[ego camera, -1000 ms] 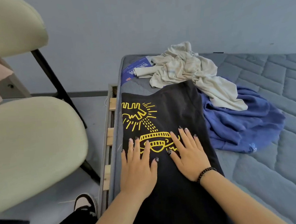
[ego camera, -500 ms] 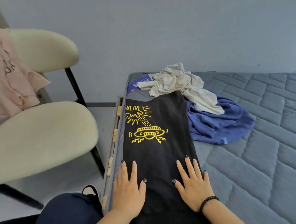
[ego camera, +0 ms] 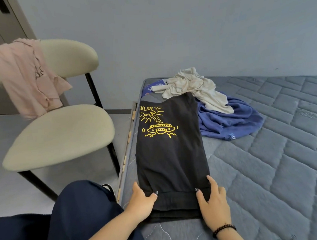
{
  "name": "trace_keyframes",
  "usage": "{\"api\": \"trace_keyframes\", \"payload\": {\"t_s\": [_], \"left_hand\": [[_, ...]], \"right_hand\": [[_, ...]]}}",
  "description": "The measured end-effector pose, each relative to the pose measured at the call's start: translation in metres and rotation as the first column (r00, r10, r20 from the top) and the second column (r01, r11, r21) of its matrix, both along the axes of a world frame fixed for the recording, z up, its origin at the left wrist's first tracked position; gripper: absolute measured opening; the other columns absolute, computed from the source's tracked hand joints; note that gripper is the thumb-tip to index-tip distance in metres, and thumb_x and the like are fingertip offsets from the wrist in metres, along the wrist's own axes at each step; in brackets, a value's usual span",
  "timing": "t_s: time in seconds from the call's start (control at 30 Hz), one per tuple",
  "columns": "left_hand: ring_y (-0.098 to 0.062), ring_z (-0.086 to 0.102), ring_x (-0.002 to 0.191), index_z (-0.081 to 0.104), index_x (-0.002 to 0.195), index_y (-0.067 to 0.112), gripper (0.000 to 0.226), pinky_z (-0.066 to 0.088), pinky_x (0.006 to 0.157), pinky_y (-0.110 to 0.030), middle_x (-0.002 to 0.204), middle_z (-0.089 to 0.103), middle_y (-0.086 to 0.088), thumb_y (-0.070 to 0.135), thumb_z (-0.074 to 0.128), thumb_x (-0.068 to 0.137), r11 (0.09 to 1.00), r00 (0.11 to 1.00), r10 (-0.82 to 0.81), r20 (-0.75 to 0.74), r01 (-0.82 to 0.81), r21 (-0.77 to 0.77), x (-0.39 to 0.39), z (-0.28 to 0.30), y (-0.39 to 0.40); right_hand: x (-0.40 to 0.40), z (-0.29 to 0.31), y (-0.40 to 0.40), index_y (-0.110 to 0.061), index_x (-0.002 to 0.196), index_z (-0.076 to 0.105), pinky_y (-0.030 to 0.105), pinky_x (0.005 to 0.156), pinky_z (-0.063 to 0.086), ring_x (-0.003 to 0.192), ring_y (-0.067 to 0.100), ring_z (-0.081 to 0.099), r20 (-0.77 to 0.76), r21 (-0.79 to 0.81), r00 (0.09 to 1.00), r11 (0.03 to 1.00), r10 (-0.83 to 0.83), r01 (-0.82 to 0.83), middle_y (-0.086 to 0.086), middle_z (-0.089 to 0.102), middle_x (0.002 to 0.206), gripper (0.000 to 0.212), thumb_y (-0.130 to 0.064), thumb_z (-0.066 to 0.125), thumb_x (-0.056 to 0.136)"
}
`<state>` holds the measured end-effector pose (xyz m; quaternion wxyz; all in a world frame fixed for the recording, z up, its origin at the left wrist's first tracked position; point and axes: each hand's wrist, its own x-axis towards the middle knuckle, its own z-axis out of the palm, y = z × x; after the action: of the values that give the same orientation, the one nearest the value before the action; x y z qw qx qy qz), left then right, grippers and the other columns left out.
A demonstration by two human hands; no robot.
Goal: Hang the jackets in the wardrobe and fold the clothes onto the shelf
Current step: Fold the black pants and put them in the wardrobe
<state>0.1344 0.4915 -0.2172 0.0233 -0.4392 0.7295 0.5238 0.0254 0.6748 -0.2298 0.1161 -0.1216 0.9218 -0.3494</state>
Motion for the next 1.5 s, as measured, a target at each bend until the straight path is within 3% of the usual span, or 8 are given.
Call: {"api": "trace_keyframes", "payload": {"t_s": [0.13,0.37,0.53,0.67,0.77,1.13,1.3,1.5], "left_hand": [[-0.016,0.057,0.088,-0.025,0.147,0.036,0.092,0.045,0.065,-0.018,0.131,0.032,0.019,0.023,0.051,0.097,0.985,0.985,-0.166,-0.042,0.164,-0.042,0.010,0.018,0.008],[-0.007,0.057,0.112,0.065,0.114,0.044,0.035,0.042,0.085,-0.013,0.128,0.059,0.014,0.020,0.047,0.096,0.981,0.978,-0.186,-0.094,0.180,-0.067,0.024,0.036,0.026],[-0.016,0.066,0.099,0.079,0.089,0.027,0.025,0.048,0.076,-0.026,0.101,0.073,0.004,0.017,0.055,0.087,0.966,0.985,0.028,-0.173,0.018,0.258,0.036,0.074,0.031],[-0.011,0.059,0.059,0.069,0.086,0.014,0.021,0.044,0.051,-0.021,0.073,0.064,-0.003,0.028,0.068,0.071,0.903,0.961,0.063,-0.270,0.060,0.426,0.029,0.120,0.015],[-0.009,0.055,0.045,0.061,0.082,0.013,0.016,0.040,0.039,-0.016,0.060,0.058,-0.001,0.028,0.056,0.087,0.871,0.914,0.192,-0.358,0.010,0.491,0.007,0.156,-0.005],[-0.026,0.070,0.078,0.054,0.110,0.001,0.042,0.059,0.072,-0.032,0.090,0.068,-0.016,0.039,0.043,0.098,0.738,0.825,0.402,-0.397,-0.036,0.673,-0.123,0.202,-0.114],[-0.027,0.058,0.114,0.033,0.144,0.019,0.051,0.049,0.095,-0.039,0.131,0.052,-0.010,0.034,0.048,0.098,0.887,0.834,0.309,-0.458,-0.078,0.456,-0.182,0.150,-0.142],[-0.022,0.045,0.128,0.038,0.143,0.012,0.055,0.036,0.109,-0.034,0.140,0.042,-0.007,0.014,0.059,0.092,0.969,0.963,0.077,-0.258,-0.134,-0.209,-0.166,0.019,-0.129]], "right_hand": [[-0.011,0.014,0.007,-0.029,0.147,0.026,0.030,0.088,0.040,0.092,0.011,0.041,0.181,-0.153,0.981,0.987,0.064,-0.036,0.011,0.043,0.133,0.066,-0.033,0.060,0.091],[0.005,0.031,0.035,-0.046,0.103,0.056,0.023,0.080,0.052,0.089,0.002,0.051,0.064,-0.249,0.993,0.965,0.104,-0.085,0.002,0.039,0.115,0.033,-0.024,0.072,0.083],[0.009,0.071,0.055,-0.041,0.078,0.073,0.002,0.082,0.039,0.104,-0.018,0.049,-0.094,-0.394,0.986,0.904,0.138,-0.164,-0.012,0.056,0.121,0.028,-0.015,0.080,0.073],[0.000,0.120,0.064,-0.023,0.084,0.077,0.042,0.087,0.056,0.093,0.015,0.069,0.203,-0.613,0.933,0.782,0.297,-0.115,-0.003,0.073,0.101,0.034,-0.028,0.089,0.052],[-0.020,0.157,0.056,-0.019,0.099,0.075,0.041,0.080,0.058,0.092,0.027,0.070,0.205,-0.677,0.880,0.711,0.429,-0.189,0.006,0.072,0.105,0.070,-0.040,0.096,0.035],[-0.172,0.230,-0.094,0.009,0.087,0.064,0.026,0.060,0.060,0.065,0.025,0.071,0.328,-0.700,0.919,0.709,0.216,0.083,0.017,0.066,0.091,0.021,-0.006,0.076,0.078],[-0.223,0.180,-0.151,-0.001,0.135,0.047,0.031,0.081,0.052,0.091,0.022,0.063,0.096,-0.448,0.991,0.893,0.092,-0.040,0.017,0.057,0.127,0.057,-0.014,0.069,0.084],[-0.216,0.028,-0.148,-0.008,0.117,0.058,0.042,0.095,0.047,0.114,0.035,0.053,0.126,0.027,0.992,1.000,-0.012,0.009,0.018,0.057,0.123,0.048,-0.037,0.070,0.080]]}}
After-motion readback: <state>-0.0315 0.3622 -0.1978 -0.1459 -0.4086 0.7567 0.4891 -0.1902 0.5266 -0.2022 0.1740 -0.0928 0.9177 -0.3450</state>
